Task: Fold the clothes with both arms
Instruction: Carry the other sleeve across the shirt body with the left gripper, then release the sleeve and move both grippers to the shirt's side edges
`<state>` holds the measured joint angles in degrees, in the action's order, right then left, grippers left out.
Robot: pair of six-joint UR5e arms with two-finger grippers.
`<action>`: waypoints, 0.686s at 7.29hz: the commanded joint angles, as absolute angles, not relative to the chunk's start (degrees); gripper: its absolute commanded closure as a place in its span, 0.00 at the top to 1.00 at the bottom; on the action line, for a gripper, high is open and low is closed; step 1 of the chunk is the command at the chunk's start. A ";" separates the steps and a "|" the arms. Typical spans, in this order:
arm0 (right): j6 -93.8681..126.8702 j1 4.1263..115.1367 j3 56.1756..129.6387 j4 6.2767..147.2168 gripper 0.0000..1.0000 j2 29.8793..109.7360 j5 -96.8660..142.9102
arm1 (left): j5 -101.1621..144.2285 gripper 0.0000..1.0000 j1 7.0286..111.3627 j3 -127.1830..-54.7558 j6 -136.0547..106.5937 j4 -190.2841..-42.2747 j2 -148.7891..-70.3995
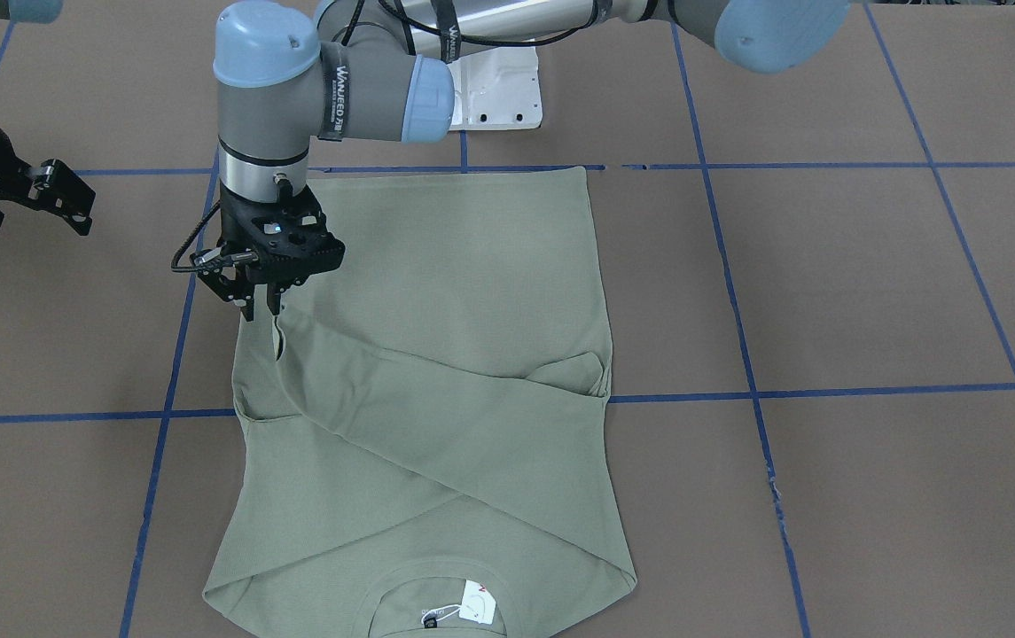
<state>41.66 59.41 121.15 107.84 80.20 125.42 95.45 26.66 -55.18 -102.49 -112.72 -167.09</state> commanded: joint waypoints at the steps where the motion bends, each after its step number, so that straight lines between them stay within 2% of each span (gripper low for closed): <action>1: 41.75 59.41 121.20 107.84 1.00 79.81 125.42 | 93.69 0.99 25.75 -55.10 -98.88 -115.66 -165.86; 3: 42.01 59.41 121.11 106.62 1.00 79.63 125.42 | 93.60 0.99 26.89 -55.80 -95.21 -115.05 -164.45; 5: 42.45 58.89 120.85 103.54 1.00 79.63 126.12 | 94.30 0.99 29.25 -66.21 -89.69 -109.90 -157.37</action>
